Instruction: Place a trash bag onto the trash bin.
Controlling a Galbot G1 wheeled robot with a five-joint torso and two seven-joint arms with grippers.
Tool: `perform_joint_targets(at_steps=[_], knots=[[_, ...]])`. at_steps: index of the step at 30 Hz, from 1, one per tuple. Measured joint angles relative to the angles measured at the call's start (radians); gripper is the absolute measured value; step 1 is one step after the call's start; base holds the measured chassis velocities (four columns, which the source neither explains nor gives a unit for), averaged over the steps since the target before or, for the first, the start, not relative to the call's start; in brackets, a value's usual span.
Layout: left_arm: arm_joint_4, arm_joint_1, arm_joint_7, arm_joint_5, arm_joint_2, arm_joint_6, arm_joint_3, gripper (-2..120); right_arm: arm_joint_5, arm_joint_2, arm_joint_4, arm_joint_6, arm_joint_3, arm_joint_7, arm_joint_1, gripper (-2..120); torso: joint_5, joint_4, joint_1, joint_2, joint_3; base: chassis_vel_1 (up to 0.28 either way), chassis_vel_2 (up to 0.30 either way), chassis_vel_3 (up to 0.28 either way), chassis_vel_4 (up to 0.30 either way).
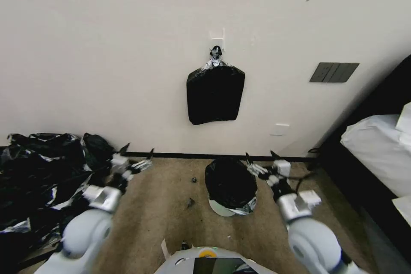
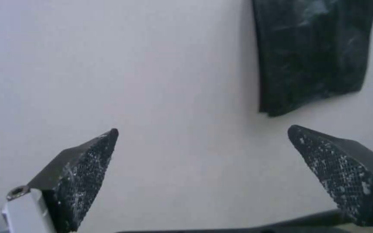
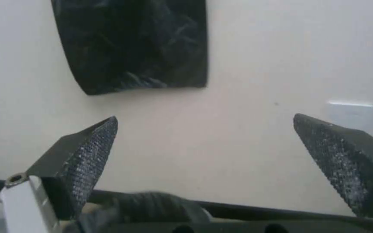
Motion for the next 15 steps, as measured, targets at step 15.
perform_joint_targets(at_steps=[15], knots=[[-0.093,0.314,-0.029,0.108,-0.217,-0.159,0.033,100,-0.233,0.213,-0.049,0.343,-0.001,-0.072,-0.313,100,0.0006,-0.0003,0.0,0.0,0.0,0.0,0.0,0.0,0.0]])
